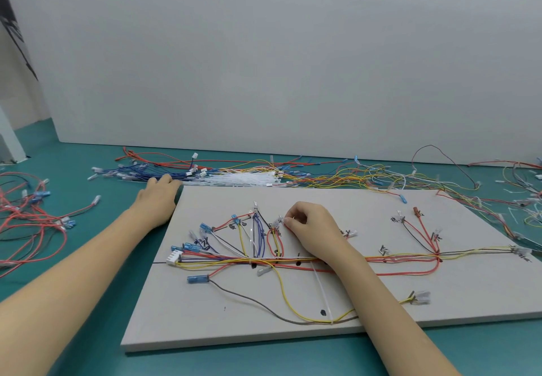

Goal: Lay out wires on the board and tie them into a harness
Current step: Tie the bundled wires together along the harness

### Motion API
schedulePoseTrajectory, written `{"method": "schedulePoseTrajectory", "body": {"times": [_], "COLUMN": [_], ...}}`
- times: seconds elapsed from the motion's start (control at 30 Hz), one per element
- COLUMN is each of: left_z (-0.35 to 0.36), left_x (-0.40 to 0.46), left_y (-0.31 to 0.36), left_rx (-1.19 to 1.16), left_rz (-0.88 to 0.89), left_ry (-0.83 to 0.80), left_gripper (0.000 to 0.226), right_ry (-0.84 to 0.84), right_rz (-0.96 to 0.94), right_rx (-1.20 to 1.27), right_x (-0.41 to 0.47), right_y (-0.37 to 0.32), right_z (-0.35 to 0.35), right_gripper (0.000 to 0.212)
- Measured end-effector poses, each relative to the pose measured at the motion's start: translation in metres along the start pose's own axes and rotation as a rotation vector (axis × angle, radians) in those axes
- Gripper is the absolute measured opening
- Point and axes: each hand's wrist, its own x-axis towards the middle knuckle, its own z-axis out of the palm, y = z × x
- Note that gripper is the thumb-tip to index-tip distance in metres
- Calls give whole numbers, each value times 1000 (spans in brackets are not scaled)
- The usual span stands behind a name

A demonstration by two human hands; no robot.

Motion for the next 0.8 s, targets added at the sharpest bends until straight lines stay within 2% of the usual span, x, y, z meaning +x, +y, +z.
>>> {"method": "schedulePoseTrajectory", "body": {"times": [0.1,0.27,0.4,0.5,0.57,0.8], "left_z": [-1,-5,-4,-1,-1,-8], "left_x": [-1,-4,-5,-5,-5,-10], "left_y": [-2,0,4,0,-2,5], "left_rx": [-7,96,34,-103,-149,-77], "left_rz": [-27,-7,-29,-58,-71,-186], "left_ry": [-6,7,109,181,186,121], "left_gripper": [49,41,22,14,13,28], "right_ry": [0,-6,-10,-11,-11,-20], "right_rz": [-3,-6,-10,-8,-8,6], "right_rx": [-3,-4,-3,-5,-3,19], "right_x": [0,1,1,1,1,1], "right_y": [0,1,1,1,1,-1], "right_z": [0,0,1,1,1,0], "right_gripper": [10,10,10,10,10,9]}}
